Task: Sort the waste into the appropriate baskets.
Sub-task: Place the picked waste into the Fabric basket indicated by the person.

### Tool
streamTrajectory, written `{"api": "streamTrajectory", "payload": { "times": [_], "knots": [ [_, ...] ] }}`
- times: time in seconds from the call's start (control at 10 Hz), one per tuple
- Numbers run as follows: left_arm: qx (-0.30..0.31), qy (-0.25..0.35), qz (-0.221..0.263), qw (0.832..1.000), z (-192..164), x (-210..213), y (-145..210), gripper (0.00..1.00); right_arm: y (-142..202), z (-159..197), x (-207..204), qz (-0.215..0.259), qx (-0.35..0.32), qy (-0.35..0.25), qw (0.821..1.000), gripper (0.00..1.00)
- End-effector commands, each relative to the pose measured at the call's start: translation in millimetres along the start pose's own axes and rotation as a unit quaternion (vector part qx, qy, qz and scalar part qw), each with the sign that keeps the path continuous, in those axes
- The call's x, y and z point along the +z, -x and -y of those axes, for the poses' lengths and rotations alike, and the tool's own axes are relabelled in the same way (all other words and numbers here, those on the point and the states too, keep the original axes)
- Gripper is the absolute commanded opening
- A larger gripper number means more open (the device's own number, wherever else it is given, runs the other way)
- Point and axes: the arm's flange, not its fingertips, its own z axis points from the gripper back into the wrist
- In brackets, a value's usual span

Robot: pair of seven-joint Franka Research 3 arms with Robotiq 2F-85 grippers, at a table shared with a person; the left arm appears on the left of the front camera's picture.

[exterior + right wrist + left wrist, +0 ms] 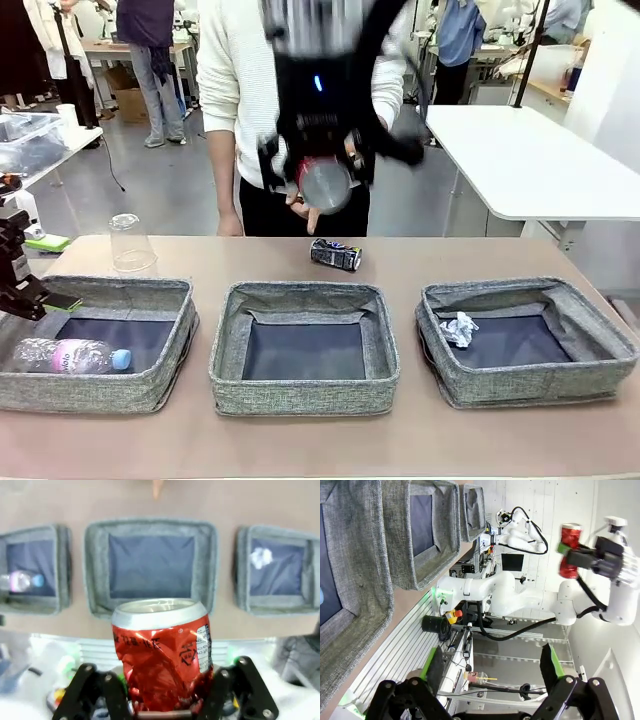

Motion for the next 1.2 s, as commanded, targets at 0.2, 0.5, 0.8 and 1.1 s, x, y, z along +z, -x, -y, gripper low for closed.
{"api": "streamTrajectory", "payload": {
  "times": [0.2, 0.5, 0.8, 1.1],
  "knots": [
    [-0.002, -0.006, -0.001, 1.0, 1, 1, 2, 1.0, -2, 49, -139, -0.017, 0.004, -0.065, 0.998, 0.0],
    [-0.002, -0.006, -0.001, 1.0, 1, 1, 2, 1.0, -30, 50, -178, -0.025, -0.002, -0.077, 0.997, 0.0],
    [-0.002, -0.006, -0.001, 1.0, 1, 1, 2, 1.0, -33, 49, -180, -0.02, -0.004, -0.079, 0.997, 0.0],
    [-0.002, -0.006, -0.001, 1.0, 1, 1, 2, 1.0, -33, 49, -180, -0.018, -0.002, -0.082, 0.996, 0.68]
  ]
}}
